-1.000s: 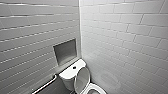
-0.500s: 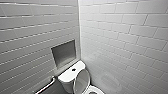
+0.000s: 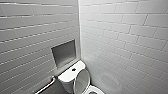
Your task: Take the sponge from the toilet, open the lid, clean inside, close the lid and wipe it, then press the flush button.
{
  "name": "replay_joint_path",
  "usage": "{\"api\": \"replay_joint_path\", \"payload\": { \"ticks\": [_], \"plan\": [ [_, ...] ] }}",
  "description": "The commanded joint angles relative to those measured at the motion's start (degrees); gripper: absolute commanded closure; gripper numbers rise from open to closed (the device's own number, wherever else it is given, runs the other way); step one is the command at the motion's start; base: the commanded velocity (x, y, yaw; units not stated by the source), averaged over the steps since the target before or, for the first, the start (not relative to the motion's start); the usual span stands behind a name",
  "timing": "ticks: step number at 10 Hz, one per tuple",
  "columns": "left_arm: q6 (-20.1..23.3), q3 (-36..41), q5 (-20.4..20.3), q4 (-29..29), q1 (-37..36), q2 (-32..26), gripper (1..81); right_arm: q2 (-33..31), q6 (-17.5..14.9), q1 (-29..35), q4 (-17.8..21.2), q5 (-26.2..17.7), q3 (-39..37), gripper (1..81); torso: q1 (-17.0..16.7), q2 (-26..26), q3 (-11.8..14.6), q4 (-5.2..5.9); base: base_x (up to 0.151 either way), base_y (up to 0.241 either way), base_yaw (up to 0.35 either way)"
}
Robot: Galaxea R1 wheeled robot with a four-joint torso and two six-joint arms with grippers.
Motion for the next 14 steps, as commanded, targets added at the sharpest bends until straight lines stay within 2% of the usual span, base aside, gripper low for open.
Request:
{"api": "replay_joint_path", "payload": {
  "ticks": [1,3,4,6,7,10,11,14],
  "plan": [
    [0.4,2.0,3.2,0.1,-0.8,-1.0,1.0,-0.8,-0.1,1.5,1.1,-3.8,1.3,81.1,0.0,0.0,0.0,0.0,0.0,0.0,0.0],
    [0.5,10.8,2.1,0.0,0.0,-5.9,1.0,-5.0,0.0,1.1,1.1,-1.6,9.0,81.1,0.0,0.0,0.0,0.0,0.0,0.0,0.0],
    [0.5,15.8,0.5,-0.3,0.3,-9.2,1.0,-9.3,0.0,1.0,1.1,0.2,16.9,81.1,0.0,0.0,0.0,0.0,0.0,0.0,0.0],
    [0.0,20.1,0.0,-0.7,0.4,-12.5,1.0,-17.9,0.1,1.7,1.1,1.6,31.2,81.1,0.0,0.0,0.0,0.0,0.0,0.0,0.0],
    [-0.2,20.5,0.0,-0.7,0.3,-13.0,1.0,-21.6,0.3,2.4,2.2,3.2,36.5,81.1,0.0,0.0,0.0,0.0,0.0,0.0,0.0],
    [-0.2,20.2,0.0,-0.7,0.4,-13.1,1.0,-30.6,0.4,5.6,5.1,3.7,47.4,81.1,0.0,0.0,0.0,0.0,0.0,0.0,0.0],
    [-0.2,20.2,0.0,-0.6,0.4,-13.0,1.0,-33.2,0.5,6.7,6.0,3.7,50.3,81.1,3.7,-5.8,0.0,0.0,0.0,0.0,0.0],
    [-0.2,20.1,0.1,-0.7,0.4,-13.0,1.0,-39.6,0.5,10.4,7.5,3.7,57.0,81.1,6.0,-9.4,0.0,0.0,0.0,0.0,0.0]
  ]
}}
